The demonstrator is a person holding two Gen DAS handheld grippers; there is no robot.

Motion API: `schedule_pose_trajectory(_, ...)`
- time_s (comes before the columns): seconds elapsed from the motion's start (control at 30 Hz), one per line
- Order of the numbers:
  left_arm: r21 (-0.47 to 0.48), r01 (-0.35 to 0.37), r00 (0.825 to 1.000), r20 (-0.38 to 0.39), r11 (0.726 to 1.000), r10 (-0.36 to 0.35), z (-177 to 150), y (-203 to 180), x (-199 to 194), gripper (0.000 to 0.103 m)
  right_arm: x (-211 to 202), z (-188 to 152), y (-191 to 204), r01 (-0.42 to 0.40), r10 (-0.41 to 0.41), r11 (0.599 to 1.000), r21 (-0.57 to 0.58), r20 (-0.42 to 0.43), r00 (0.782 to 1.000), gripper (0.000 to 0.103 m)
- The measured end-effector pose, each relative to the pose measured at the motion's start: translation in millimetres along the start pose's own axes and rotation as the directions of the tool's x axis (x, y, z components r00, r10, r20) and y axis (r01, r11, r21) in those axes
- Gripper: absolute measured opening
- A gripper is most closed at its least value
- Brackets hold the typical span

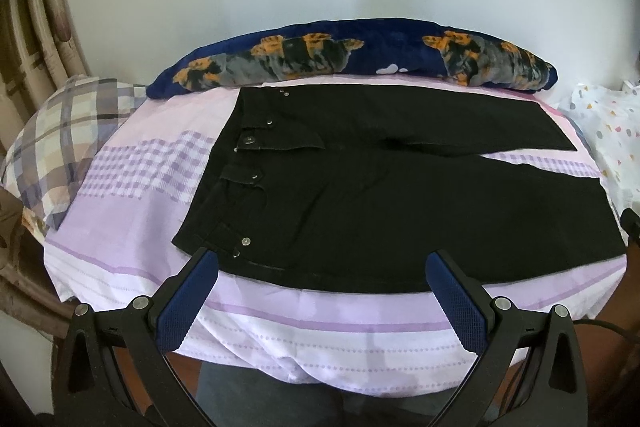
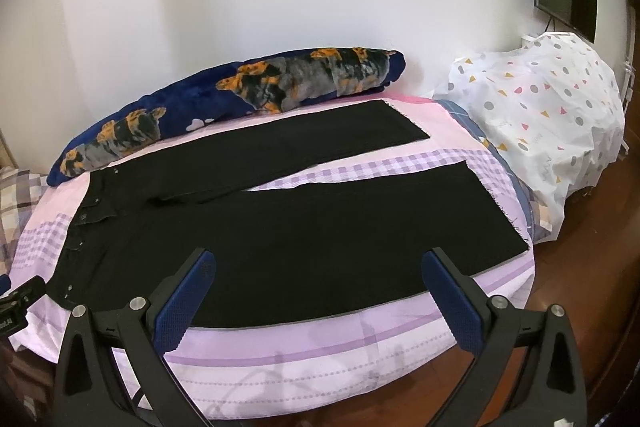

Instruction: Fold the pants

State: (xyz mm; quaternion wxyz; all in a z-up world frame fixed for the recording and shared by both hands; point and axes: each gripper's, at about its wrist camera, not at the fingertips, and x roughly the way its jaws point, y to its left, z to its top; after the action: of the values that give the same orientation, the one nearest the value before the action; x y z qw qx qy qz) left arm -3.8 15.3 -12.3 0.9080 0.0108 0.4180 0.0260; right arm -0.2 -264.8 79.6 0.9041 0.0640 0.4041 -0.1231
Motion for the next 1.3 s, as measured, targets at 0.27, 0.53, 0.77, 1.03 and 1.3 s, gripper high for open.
schedule_pose_trajectory(0.27,-0.002,0.0,1.0,-0.001,1.0,0.0,1,-1,0,0.103,0,-2,0,-0.013,0.013,1.0,0.004,0.004,1.0,0.103)
schedule_pose_trajectory(0.53,0.002,-0.002,1.0,0.016,1.0,0.001,1,-4,-3,0.103,-1,-2,2,-0.012,0.012,1.0,0.005,0.01,1.0,0.103)
schedule_pose_trajectory(0.77,0.002,-0.002,1.0,0.018,1.0,0.002,0,-4,-3,0.103,-3,-1,6,-0.028,0.028,1.0,0.001,0.026,0.999,0.103)
schedule_pose_trajectory(1.03,0.001,-0.001,1.0,0.018,1.0,0.001,-2,-3,-4,0.103,-6,-2,13,-0.057,0.058,0.998,-0.021,0.041,0.997,0.103)
schedule_pose_trajectory(1.3,0.001,0.0,1.0,0.018,1.0,0.0,-3,-2,-3,0.103,-5,-1,19,-0.078,0.079,0.996,-0.035,0.042,0.996,0.103)
